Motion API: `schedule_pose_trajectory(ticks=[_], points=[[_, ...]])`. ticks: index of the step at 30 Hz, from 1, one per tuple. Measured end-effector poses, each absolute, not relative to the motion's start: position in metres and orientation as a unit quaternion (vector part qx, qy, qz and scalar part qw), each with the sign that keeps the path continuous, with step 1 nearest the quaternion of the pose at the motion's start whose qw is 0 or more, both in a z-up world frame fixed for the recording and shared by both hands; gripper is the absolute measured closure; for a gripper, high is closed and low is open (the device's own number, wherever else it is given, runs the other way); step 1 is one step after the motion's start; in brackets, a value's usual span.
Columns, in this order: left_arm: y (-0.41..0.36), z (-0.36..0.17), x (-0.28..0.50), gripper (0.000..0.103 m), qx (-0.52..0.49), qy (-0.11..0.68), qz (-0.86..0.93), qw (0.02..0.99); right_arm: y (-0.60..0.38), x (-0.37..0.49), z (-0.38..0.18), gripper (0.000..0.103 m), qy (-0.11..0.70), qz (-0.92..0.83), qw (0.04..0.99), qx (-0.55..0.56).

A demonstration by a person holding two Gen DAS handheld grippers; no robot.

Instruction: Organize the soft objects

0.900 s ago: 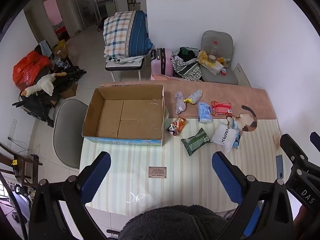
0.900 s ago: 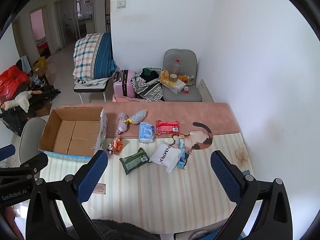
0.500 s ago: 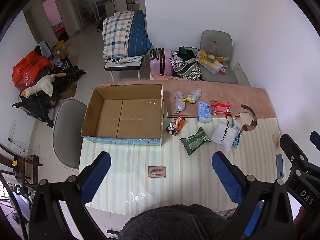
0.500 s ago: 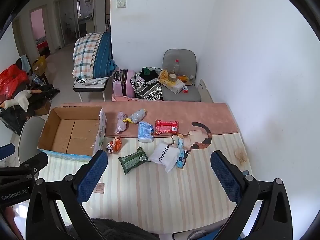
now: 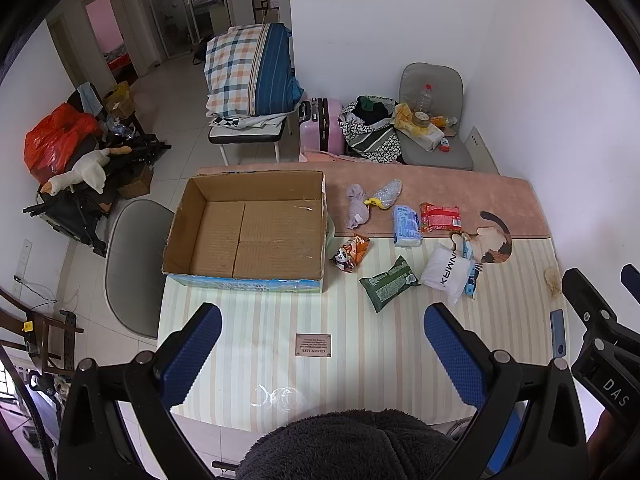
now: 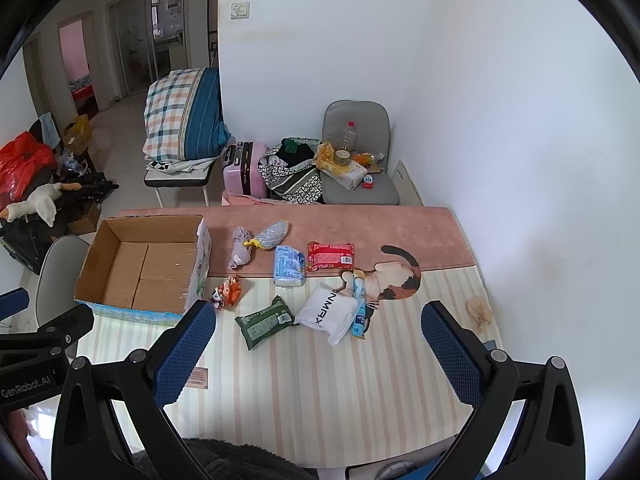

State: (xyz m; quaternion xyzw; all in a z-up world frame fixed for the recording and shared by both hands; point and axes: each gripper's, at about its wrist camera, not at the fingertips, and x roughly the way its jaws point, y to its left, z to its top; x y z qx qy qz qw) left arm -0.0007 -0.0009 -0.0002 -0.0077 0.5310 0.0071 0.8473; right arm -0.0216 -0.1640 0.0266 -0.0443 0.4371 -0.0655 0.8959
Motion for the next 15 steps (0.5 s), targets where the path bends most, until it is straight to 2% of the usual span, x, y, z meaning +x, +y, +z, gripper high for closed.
schedule_pose_trajectory(ticks=[15], points=[[-0.0064, 0.0002, 0.0002, 0.000, -0.010, 0.529, 0.006, 0.849, -0.1645, -0.0191, 0.0312, 0.000, 0.435, -0.063, 0.897, -0.040]])
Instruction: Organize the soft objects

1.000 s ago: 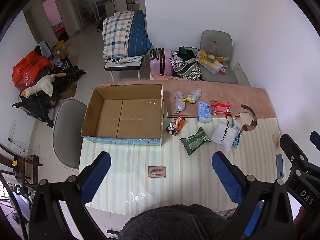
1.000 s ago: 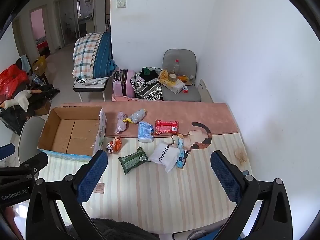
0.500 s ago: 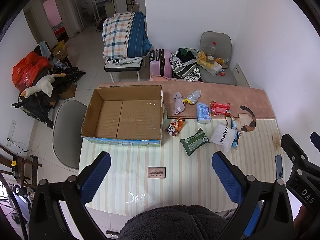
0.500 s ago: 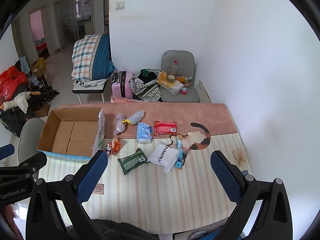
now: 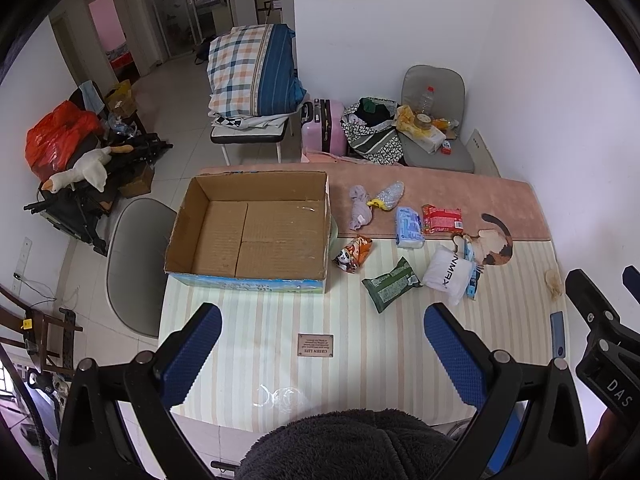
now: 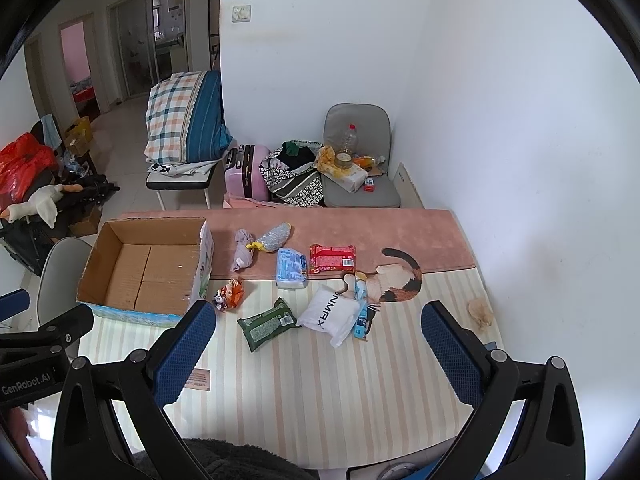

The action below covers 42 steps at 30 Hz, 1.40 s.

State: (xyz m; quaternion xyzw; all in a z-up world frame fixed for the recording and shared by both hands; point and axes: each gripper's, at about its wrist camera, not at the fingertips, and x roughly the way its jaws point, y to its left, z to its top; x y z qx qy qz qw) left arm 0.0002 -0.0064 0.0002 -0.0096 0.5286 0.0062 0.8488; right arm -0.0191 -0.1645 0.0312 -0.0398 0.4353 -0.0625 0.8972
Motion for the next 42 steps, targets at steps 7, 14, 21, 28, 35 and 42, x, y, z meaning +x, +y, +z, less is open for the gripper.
schedule_pose_trajectory(ticks=[7, 14, 21, 28, 35, 42], points=[[-0.008, 0.004, 0.003, 0.000, -0.009, 0.527, 0.007, 0.850, -0.163, -0.018, 0.032, 0.000, 0.434, -0.063, 0.898, -0.042], [-0.007, 0.004, 0.002, 0.000, -0.010, 0.526, 0.006, 0.850, -0.165, -0.017, 0.036, 0.000, 0.433, -0.061, 0.899, -0.042], [-0.008, 0.004, 0.003, 0.000, -0.011, 0.525, 0.006, 0.851, -0.163, -0.018, 0.035, 0.000, 0.432, -0.061, 0.899, -0.042], [-0.006, 0.004, 0.002, 0.000, -0.010, 0.524, 0.005, 0.852, -0.163, -0.017, 0.039, 0.000, 0.429, -0.060, 0.900, -0.040], [-0.006, 0.004, 0.001, 0.000, -0.011, 0.523, 0.006, 0.852, -0.161, -0.019, 0.038, 0.000, 0.429, -0.061, 0.901, -0.040], [-0.006, 0.010, 0.006, 0.000, -0.012, 0.523, 0.006, 0.852, -0.161, -0.020, 0.042, 0.000, 0.427, -0.059, 0.901, -0.041]])
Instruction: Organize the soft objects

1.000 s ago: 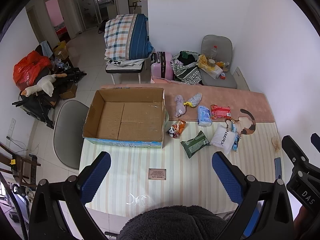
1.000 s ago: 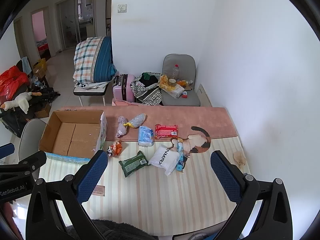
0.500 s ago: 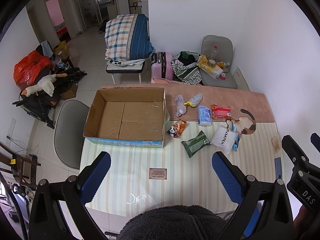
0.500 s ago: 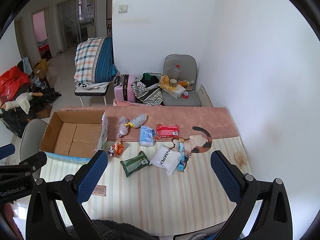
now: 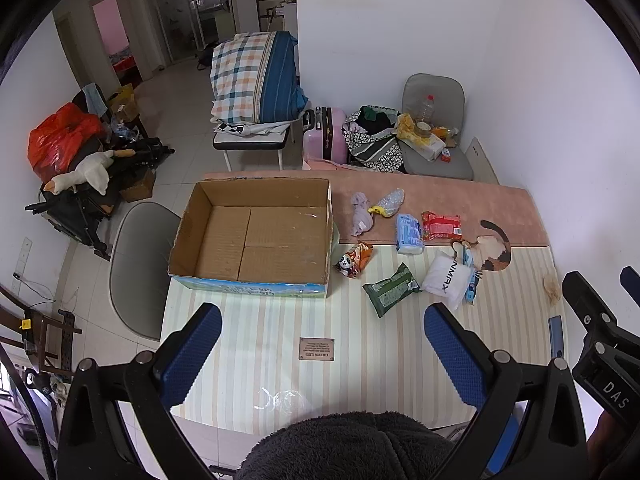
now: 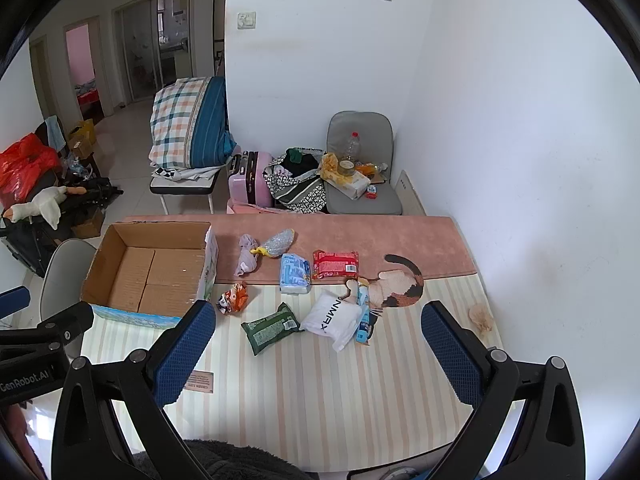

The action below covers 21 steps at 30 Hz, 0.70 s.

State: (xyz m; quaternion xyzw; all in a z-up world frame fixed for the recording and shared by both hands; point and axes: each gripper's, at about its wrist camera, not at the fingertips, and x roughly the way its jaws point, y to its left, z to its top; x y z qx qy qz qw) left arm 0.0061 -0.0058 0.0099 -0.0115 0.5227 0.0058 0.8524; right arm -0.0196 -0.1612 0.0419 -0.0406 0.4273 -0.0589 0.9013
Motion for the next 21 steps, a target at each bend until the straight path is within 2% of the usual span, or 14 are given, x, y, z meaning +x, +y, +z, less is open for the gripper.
schedule_pose_trajectory(ticks=[15, 18, 21], points=[[-0.005, 0.011, 0.006, 0.000, -0.014, 0.520, 0.005, 0.854, -0.162, -0.024, 0.044, 0.000, 0.425, -0.054, 0.903, -0.032], [-0.008, 0.009, 0.016, 0.000, -0.012, 0.513, 0.001, 0.858, -0.178, -0.013, 0.031, 0.000, 0.438, -0.054, 0.897, 0.000], [-0.015, -0.001, 0.047, 0.000, 0.032, 0.505, 0.007, 0.862, -0.209, 0.021, -0.004, 0.000, 0.479, -0.049, 0.875, 0.039]])
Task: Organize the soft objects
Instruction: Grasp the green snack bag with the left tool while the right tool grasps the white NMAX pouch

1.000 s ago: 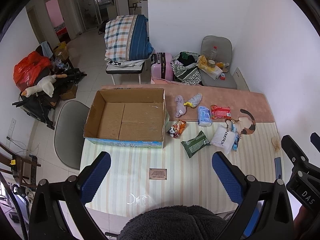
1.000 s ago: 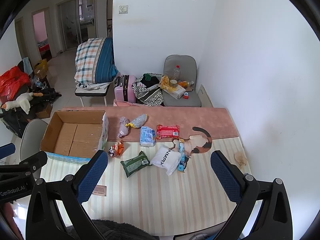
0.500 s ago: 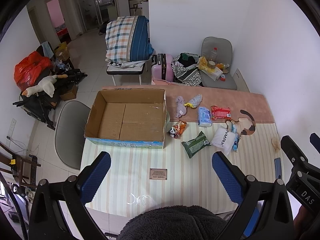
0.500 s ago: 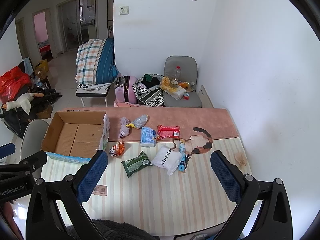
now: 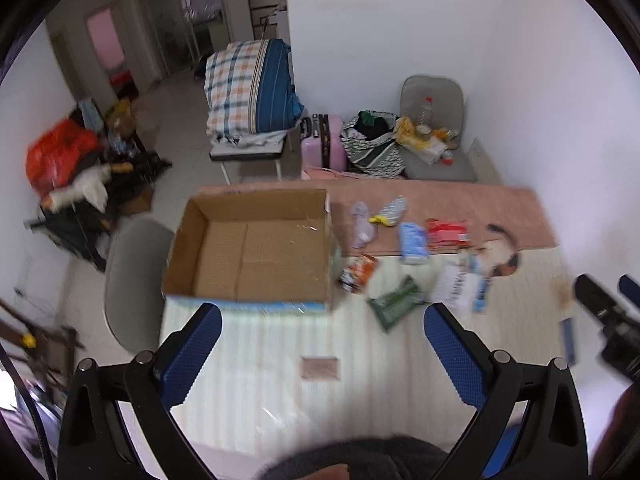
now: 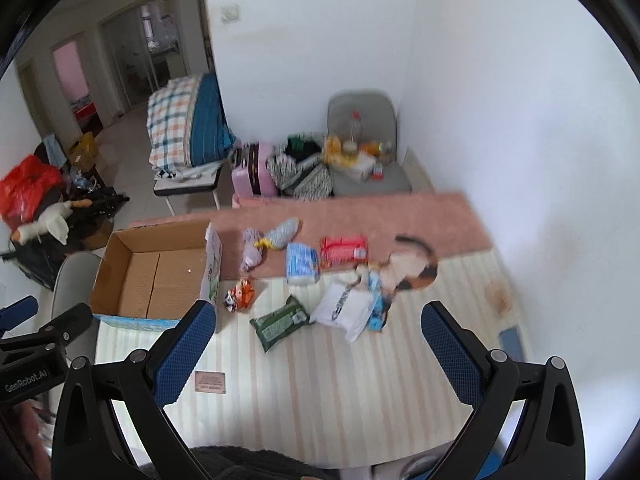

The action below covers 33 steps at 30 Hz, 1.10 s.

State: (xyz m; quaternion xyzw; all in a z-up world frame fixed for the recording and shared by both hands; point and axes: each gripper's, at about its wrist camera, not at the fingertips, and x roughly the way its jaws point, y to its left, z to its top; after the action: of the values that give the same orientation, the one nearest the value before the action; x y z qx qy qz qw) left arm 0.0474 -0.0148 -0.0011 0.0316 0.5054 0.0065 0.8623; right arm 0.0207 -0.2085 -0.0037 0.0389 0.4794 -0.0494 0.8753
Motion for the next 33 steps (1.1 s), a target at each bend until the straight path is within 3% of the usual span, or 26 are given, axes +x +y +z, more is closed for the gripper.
schedule_pose_trajectory(ticks=[6, 14, 20, 23, 26, 30, 33], points=[[-0.060, -0.092, 0.132, 0.000, 0.152, 0.566, -0.029, 0.810, -0.260, 0.109, -0.131, 0.000, 0.574, -0.039, 0.818, 0.014], [-0.107, -0.219, 0.166, 0.000, 0.235, 0.635, -0.073, 0.732, -0.235, 0.189, -0.310, 0.000, 0.647, 0.100, 0.699, -0.288], [-0.122, -0.271, 0.162, 0.000, 0.235, 0.669, -0.069, 0.702, -0.216, 0.214, -0.398, 0.000, 0.679, 0.177, 0.622, -0.349], [-0.133, -0.279, 0.161, 0.000, 0.243, 0.673, -0.081, 0.693, -0.222, 0.224, -0.418, 0.004, 0.697, 0.167, 0.622, -0.316], [-0.151, -0.284, 0.165, 0.000, 0.259, 0.670, -0.111, 0.687, -0.256, 0.232, -0.413, 0.015, 0.728, 0.126, 0.646, -0.192], [-0.180, -0.310, 0.180, 0.000, 0.288, 0.674, -0.156, 0.663, -0.311, 0.226, -0.418, 0.016, 0.768, 0.065, 0.636, -0.037], [-0.195, -0.340, 0.192, 0.002, 0.311, 0.688, -0.172, 0.632, -0.334, 0.218, -0.432, 0.015, 0.781, 0.045, 0.623, 0.007]])
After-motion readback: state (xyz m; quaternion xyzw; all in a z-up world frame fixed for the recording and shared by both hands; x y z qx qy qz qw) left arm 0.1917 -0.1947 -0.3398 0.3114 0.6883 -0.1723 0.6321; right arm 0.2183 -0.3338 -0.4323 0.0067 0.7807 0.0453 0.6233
